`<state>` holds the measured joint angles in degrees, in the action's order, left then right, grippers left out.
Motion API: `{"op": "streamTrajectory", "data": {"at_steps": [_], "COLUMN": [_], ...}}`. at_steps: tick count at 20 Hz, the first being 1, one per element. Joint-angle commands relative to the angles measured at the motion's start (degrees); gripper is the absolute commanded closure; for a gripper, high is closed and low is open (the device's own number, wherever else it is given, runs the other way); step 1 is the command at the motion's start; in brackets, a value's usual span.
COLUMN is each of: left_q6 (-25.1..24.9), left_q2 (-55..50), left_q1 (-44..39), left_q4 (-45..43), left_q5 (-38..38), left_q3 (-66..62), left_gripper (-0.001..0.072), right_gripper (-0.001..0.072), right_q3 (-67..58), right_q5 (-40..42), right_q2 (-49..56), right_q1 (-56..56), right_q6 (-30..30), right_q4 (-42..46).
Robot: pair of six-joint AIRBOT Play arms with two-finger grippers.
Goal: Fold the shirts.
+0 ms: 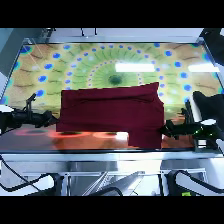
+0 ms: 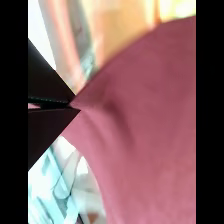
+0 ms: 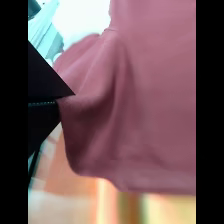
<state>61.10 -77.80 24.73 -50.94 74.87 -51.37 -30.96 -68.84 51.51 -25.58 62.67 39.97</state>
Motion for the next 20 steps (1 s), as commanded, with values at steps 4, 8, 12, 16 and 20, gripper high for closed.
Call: {"op": "streamTrajectory", "data": {"at_steps": [4, 8, 12, 16, 20], "left_q6": [2.84, 7.56, 7.52, 8.28, 10.25], "left_q2": [-0.02, 0.02, 0.00, -0.68, -7.93], "left_q1": [4.02, 4.02, 2.89, -2.29, -5.95], "left_q4": [-9.03, -15.93, -9.29, -9.25, -9.38], "left_q5": [1.46, 2.21, 4.79, 3.69, 3.67], "left_q3": [5.97, 5.46, -1.38, -11.45, -22.73], "left_gripper": [0.0693, 0.0693, 0.0693, 0.0694, 0.0693], "right_gripper": [0.0697, 0.0697, 0.0697, 0.0697, 0.0697], "right_q3": [-2.01, -2.03, -5.16, -19.52, -36.22], "right_q5": [-4.81, -5.18, -4.35, 1.86, 3.98], "right_q2": [-1.31, -2.03, -2.29, 5.22, 19.06], "right_q1": [-0.31, -0.39, 0.85, 7.41, 11.78], "right_q6": [-0.92, -1.01, -6.21, -6.80, -6.32], "right_q4": [-0.02, 0.31, -9.31, -13.60, -13.70]}}
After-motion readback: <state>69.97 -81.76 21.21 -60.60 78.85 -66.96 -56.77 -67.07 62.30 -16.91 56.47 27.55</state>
